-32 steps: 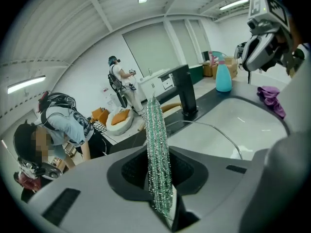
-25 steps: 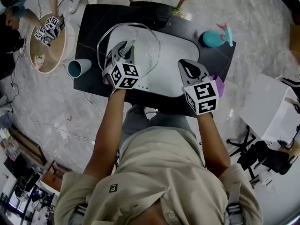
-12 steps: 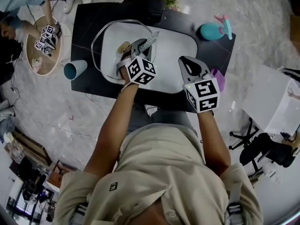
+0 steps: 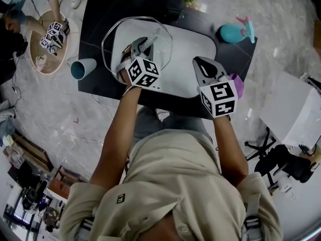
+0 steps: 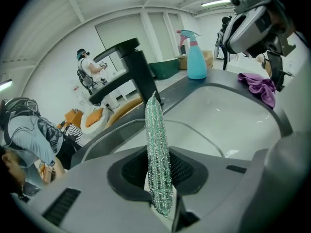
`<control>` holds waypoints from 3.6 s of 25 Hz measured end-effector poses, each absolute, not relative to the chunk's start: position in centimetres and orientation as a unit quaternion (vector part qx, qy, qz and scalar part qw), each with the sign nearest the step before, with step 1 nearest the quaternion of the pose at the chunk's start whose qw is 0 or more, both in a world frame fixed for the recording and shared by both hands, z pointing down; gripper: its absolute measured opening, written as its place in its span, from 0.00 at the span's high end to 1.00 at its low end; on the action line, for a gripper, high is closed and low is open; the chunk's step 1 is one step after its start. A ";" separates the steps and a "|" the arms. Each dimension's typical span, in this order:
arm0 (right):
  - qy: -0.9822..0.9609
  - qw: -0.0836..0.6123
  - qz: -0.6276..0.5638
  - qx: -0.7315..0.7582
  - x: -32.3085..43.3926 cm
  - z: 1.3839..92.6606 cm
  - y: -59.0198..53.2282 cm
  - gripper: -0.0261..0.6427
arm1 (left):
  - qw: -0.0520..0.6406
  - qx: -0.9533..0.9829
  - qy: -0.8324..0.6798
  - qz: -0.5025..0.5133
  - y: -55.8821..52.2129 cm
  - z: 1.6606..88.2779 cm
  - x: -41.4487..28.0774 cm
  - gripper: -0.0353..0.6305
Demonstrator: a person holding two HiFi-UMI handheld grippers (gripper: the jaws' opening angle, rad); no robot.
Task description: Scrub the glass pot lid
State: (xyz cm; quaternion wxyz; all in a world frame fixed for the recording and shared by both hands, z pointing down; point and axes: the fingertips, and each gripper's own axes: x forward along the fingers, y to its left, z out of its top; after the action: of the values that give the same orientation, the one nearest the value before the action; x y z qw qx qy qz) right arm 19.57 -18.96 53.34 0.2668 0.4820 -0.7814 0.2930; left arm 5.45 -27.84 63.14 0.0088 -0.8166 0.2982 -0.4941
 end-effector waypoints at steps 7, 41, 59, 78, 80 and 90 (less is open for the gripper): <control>-0.806 0.271 0.280 0.447 16.0 52.8 -21.0 0.92 | 0.012 -0.763 0.387 -0.517 -29.9 59.9 -5.8 0.82; -0.794 0.276 0.296 0.453 17.1 54.9 -20.2 0.92 | 0.013 -0.784 0.325 -0.528 -28.2 63.9 -0.1 0.82; -0.782 0.270 0.308 0.469 20.0 55.5 -18.8 0.92 | 0.033 -0.817 0.230 -0.527 -24.0 66.2 9.1 0.82; -0.802 0.283 0.296 0.436 15.3 55.4 -19.7 0.92 | 0.023 -0.781 0.299 -0.548 -25.7 64.3 -3.8 0.82; -0.805 0.284 0.294 0.430 14.2 55.4 -19.7 0.92 | 0.023 -0.773 0.319 -0.548 -26.6 63.1 -6.4 0.82; -0.813 0.286 0.289 0.416 11.8 54.3 -19.7 0.92 | 0.026 -0.772 0.325 -0.546 -26.6 61.1 -8.8 0.82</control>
State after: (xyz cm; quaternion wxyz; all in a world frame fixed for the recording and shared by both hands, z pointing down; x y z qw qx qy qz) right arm 11.82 -19.70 54.33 0.2862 0.4157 -0.8133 0.2893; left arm -8.75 -26.59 61.10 0.0258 -0.7719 0.3254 -0.5456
